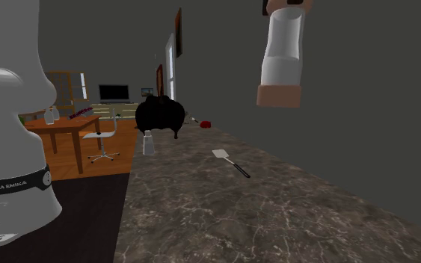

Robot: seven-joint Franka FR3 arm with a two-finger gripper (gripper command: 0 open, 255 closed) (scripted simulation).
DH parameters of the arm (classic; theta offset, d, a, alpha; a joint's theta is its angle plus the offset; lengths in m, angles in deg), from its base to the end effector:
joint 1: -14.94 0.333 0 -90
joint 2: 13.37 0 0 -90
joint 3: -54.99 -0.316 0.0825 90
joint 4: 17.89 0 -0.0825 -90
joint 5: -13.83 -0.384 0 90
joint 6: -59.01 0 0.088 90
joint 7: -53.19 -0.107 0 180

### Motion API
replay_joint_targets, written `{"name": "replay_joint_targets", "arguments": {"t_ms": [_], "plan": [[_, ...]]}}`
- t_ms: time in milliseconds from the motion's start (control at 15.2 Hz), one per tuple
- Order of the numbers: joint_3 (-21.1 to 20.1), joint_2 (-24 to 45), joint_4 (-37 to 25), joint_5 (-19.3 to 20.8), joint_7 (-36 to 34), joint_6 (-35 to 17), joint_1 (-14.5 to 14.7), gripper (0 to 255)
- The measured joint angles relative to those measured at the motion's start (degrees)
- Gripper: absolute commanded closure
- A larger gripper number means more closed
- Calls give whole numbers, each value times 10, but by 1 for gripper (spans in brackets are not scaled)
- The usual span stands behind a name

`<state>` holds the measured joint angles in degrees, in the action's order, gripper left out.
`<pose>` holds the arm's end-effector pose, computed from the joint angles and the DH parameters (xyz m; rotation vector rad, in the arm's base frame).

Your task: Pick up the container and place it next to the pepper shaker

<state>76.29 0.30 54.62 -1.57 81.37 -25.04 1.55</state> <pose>0.5377 -0.2966 0.6283 -2.9702 0.1187 -0.1116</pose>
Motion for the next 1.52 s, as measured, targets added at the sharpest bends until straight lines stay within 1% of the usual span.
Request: {"name": "replay_joint_targets", "arguments": {"t_ms": [66,198,528,594,792,1122,1518], "plan": [[0,3,-10,-1,-1,7,-2,255],[-3,-27,25,10,-13,-1,13,255],[-27,-139,162,49,-67,-44,56,255],[-34,-153,176,54,-80,-47,63,255],[-58,-223,261,72,-118,-72,80,255],[-98,-306,343,84,-179,-82,99,255],[-157,-391,428,79,-258,-94,119,255]]}}
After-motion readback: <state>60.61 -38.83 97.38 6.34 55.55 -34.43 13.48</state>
